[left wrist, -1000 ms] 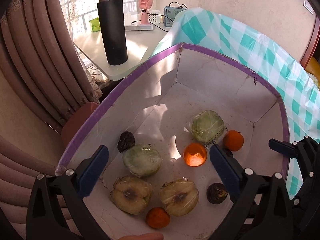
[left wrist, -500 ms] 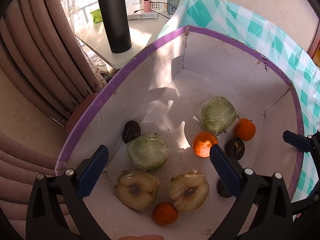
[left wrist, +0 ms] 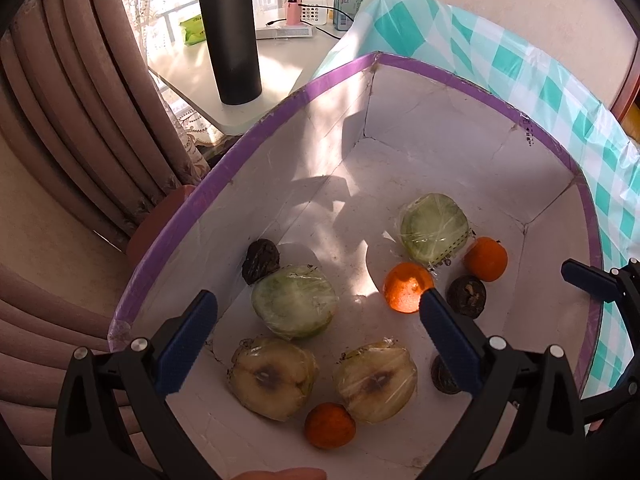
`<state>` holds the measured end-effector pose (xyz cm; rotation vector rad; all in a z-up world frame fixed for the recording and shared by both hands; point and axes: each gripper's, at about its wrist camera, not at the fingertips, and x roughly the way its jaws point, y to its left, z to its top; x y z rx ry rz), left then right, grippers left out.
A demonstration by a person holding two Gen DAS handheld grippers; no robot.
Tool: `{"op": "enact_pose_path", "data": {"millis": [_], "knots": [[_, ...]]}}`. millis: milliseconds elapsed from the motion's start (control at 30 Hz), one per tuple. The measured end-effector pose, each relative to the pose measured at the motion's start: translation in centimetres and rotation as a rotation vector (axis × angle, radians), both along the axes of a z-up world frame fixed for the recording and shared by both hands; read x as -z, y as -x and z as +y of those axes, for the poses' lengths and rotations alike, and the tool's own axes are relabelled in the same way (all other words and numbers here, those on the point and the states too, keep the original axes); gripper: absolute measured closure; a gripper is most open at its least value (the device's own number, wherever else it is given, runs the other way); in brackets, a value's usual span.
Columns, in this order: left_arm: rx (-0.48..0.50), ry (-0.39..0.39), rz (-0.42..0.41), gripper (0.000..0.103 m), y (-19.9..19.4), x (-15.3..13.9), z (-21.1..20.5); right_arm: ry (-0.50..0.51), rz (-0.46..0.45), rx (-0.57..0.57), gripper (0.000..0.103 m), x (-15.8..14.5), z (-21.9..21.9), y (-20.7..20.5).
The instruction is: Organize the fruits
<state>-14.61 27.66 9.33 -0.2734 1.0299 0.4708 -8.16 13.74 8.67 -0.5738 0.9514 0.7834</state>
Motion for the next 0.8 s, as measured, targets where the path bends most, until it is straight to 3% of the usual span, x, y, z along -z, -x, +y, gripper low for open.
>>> {"op": "enact_pose_path", "data": {"millis": [367, 800], "knots": [[0.002, -0.016, 0.014, 0.002, 0.01, 0.04, -0.04, 0.001, -0.001, 0.0, 0.017, -0.05, 0.03, -0.03], [0.004, 0.023, 0.018, 0.002, 0.11, 0.27, 0.57, 0.001, -0.005, 0.0, 0.017, 0.01, 0.03, 0.02]]}}
